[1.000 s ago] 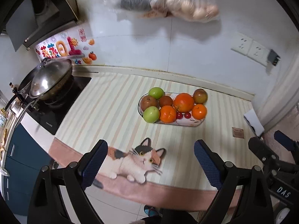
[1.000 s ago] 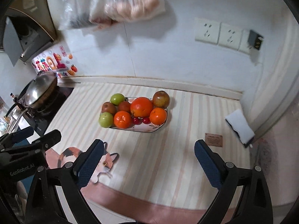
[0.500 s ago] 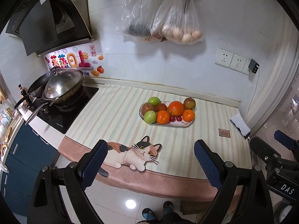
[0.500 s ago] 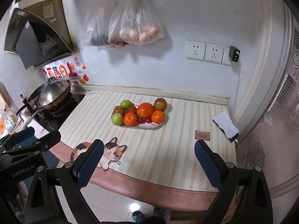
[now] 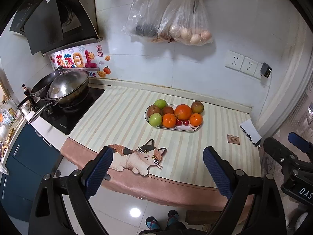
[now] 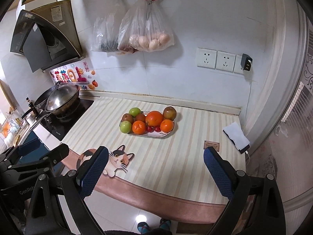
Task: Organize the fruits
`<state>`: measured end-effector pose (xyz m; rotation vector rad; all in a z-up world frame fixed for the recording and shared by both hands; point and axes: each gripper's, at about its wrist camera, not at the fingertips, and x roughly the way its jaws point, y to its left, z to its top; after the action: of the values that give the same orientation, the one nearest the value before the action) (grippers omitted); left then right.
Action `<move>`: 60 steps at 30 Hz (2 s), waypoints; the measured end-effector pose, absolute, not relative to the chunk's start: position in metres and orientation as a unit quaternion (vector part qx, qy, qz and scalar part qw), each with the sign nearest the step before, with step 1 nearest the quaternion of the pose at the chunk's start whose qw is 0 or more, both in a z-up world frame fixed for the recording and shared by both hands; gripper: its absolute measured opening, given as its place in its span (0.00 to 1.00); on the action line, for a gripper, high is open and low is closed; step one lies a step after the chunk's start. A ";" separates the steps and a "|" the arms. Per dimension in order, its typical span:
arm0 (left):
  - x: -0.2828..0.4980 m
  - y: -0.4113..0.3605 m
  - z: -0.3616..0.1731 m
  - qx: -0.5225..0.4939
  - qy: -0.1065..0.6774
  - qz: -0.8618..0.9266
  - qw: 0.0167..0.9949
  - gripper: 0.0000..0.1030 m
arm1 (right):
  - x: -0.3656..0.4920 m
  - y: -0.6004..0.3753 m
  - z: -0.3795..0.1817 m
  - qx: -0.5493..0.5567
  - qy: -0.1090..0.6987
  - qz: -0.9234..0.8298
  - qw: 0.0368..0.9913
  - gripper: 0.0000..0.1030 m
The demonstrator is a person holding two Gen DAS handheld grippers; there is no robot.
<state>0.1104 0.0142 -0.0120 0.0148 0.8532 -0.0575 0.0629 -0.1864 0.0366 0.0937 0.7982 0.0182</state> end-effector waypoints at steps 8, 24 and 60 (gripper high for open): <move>0.136 0.009 -0.026 0.007 0.425 -0.013 0.905 0.92 | 0.093 -0.196 0.021 0.047 0.399 0.003 0.916 0.97; 0.214 -0.002 -0.061 0.021 0.451 0.014 0.892 0.92 | 0.190 -0.202 -0.029 0.046 0.419 -0.001 0.907 0.97; 0.243 0.003 -0.085 0.025 0.468 0.015 0.883 0.96 | 0.227 -0.190 -0.069 0.047 0.447 0.003 0.893 0.97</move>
<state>0.2430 0.0030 -0.0851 0.0511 0.9744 0.0307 0.2271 -0.1897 -0.0688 0.0976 0.9280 0.0064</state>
